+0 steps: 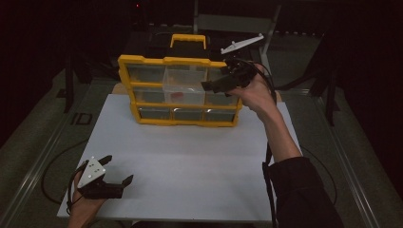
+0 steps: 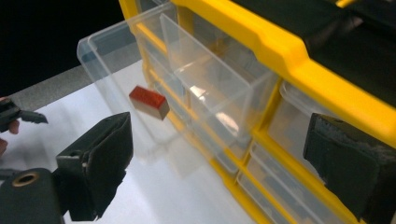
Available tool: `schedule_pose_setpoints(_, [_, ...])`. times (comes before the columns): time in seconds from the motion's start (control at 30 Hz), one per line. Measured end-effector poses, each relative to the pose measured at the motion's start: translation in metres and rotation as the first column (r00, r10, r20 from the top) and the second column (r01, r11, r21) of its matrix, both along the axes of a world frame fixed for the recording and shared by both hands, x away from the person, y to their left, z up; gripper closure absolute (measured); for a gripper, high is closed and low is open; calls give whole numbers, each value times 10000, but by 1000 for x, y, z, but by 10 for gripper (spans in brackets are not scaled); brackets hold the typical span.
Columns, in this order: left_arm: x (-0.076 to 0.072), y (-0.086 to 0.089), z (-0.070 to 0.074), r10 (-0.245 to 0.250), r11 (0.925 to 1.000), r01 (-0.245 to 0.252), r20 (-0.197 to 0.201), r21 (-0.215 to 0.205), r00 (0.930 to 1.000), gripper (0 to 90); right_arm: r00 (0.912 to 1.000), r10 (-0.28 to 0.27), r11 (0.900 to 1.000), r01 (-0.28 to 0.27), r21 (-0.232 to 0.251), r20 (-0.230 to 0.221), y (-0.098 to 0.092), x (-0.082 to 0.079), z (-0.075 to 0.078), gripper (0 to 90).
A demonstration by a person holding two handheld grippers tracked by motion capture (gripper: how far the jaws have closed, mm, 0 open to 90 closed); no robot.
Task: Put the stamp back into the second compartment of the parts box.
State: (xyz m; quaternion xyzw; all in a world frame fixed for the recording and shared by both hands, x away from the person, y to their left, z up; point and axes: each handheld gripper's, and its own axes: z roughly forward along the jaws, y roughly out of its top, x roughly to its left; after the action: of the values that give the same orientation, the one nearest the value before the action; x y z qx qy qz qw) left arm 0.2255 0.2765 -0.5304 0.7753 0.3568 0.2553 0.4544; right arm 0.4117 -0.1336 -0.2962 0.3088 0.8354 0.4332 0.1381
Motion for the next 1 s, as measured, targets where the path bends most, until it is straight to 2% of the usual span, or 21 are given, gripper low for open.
schedule_pose_setpoints(0.17, [0, 0, 1, 87, 10000, -87, 63, 2, 9999, 0, 9997, -243, 9996, 244, -111, 76, -20, -8, -10, 80])
schedule_pose_setpoints(0.5, [0, 2, 3, 304, 9995, -301, 194, -138, 9994, 0, 9990, -435, 9990, 436, -138, 78, -37, -20, -42, 80])
schedule_pose_setpoints(0.7, [2, 3, 4, 485, 9985, -478, 238, -281, 9985, 0, 9969, -751, 9956, 735, 587, 249, -49, -33, -71, 81])
schedule_pose_setpoints(0.87, [4, 4, 4, 553, 9977, -542, 255, -400, 9981, 0, 9944, -995, 9930, 969, 675, 357, -57, -42, -94, 81])
schedule_pose_setpoints(0.93, [4, 4, 4, 553, 9977, -542, 255, -400, 9981, 0, 9941, -1017, 9928, 989, 682, 386, -59, -44, -99, 81])
schedule_pose_setpoints(1.0, [5, 4, 5, 612, 9972, -600, 265, -440, 9978, 0, 9929, -1068, 9926, 1034, 641, 519, -62, -53, -112, 81])
